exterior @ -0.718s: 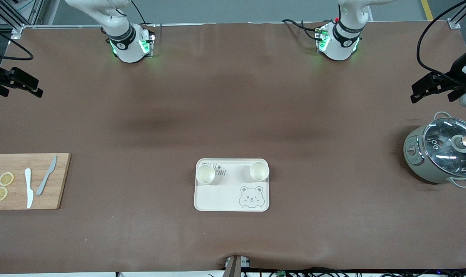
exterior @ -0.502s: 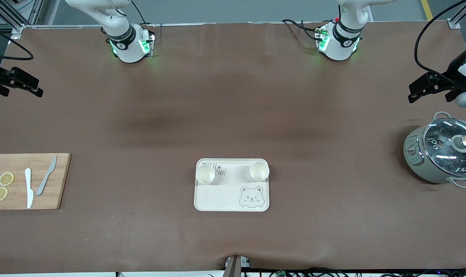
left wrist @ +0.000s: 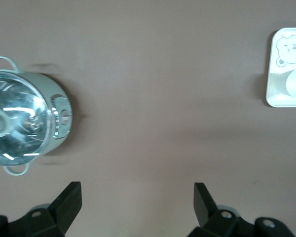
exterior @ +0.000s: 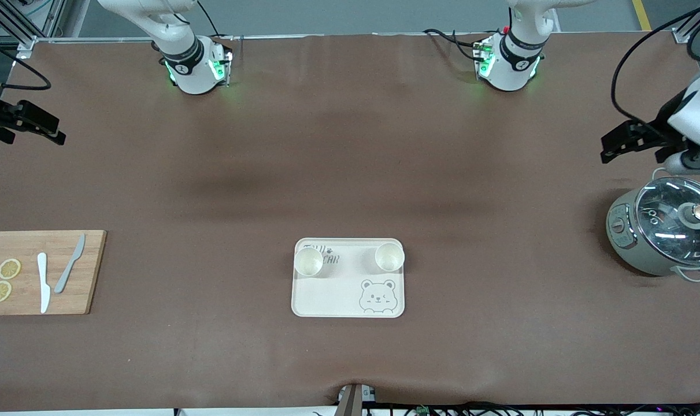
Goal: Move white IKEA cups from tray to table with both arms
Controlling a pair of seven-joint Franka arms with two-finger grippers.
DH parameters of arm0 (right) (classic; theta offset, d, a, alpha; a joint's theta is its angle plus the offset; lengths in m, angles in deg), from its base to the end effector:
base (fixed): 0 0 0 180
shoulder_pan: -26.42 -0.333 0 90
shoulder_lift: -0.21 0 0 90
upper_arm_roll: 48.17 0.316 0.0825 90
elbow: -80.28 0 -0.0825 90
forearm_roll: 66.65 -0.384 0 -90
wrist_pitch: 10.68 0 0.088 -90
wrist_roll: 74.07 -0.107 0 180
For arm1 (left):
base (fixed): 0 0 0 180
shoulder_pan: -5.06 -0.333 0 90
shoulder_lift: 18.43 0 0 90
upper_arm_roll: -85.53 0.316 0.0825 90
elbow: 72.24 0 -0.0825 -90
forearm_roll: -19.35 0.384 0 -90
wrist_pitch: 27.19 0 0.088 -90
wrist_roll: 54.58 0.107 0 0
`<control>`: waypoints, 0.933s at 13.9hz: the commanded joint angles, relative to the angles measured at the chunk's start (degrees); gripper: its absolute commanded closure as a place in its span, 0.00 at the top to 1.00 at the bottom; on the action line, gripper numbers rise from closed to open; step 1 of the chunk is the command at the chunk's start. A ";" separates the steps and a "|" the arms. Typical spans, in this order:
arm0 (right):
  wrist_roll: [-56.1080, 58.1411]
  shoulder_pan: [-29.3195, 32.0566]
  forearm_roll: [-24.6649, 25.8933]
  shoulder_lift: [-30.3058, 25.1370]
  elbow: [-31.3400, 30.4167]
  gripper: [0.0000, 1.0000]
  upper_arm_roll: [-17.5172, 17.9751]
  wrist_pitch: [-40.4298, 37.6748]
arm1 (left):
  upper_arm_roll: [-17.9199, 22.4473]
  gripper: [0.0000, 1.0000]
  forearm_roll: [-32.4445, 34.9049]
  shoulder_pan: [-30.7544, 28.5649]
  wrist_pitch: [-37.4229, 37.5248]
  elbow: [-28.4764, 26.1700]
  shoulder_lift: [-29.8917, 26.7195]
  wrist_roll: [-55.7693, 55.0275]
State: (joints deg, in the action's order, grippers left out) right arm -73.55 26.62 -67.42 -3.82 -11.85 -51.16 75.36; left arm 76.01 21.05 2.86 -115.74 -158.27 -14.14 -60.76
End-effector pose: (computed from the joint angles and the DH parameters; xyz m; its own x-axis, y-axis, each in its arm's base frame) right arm 0.5245 -0.0288 0.6391 0.9983 -0.0454 -0.0359 -0.0460 -0.9988 -0.0174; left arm 0.5709 -0.0663 0.6132 0.9994 -0.0190 -0.0278 -0.0196 -0.9996 -0.0204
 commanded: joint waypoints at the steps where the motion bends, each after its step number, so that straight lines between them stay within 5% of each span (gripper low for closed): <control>1: 0.53 0.25 0.42 0.60 1.26 1.00 0.26 -0.96 | -0.33 1.00 0.77 4.82 -1.35 1.91 2.91 -7.33; 13: 0.45 0.42 0.50 0.60 1.26 1.00 0.17 -1.93 | -0.42 1.00 0.51 17.57 -13.39 2.09 14.51 -32.57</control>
State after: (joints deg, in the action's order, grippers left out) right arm -73.55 26.62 -67.42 -3.78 -11.85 -51.19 74.19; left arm 75.47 21.04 19.66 -128.30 -157.76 -0.96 -90.34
